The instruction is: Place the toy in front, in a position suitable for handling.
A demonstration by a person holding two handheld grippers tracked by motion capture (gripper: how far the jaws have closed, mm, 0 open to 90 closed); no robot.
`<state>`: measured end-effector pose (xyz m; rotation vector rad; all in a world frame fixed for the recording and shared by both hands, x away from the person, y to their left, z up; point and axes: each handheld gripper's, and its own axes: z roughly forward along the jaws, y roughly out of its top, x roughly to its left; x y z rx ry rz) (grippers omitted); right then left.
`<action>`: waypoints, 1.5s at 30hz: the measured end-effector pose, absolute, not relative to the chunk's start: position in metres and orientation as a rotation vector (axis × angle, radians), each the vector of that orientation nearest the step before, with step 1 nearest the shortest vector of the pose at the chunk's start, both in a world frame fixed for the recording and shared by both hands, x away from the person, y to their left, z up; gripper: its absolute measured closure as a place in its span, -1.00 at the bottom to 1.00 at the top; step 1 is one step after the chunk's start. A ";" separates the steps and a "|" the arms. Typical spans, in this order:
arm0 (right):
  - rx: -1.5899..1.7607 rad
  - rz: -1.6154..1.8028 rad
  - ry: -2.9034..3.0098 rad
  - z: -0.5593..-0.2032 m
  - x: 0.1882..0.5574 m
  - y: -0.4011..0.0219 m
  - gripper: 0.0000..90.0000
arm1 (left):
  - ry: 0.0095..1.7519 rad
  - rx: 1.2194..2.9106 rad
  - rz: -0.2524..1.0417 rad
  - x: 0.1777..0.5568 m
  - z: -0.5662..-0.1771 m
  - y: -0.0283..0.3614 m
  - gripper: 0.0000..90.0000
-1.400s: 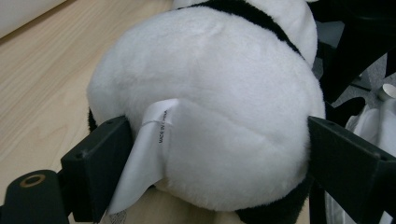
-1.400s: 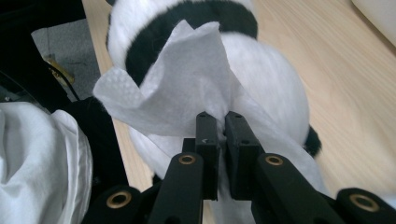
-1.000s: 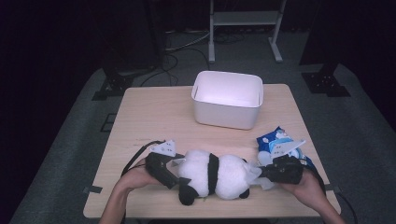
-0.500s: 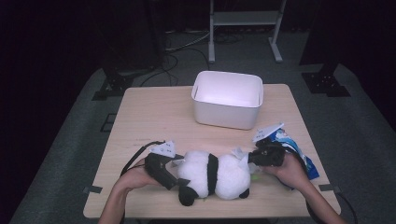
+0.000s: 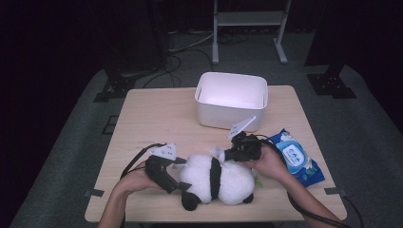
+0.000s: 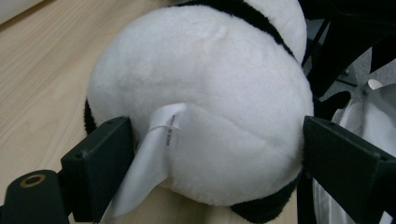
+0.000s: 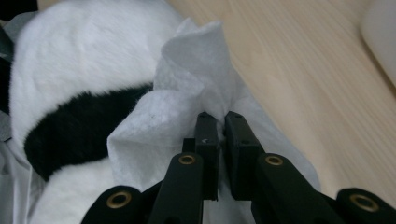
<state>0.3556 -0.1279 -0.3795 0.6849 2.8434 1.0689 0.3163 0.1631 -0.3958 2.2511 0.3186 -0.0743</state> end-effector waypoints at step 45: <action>0.724 1.194 2.800 -0.378 0.354 -0.133 0.87 | 0.416 2.225 -0.077 0.358 -0.382 0.131 -0.14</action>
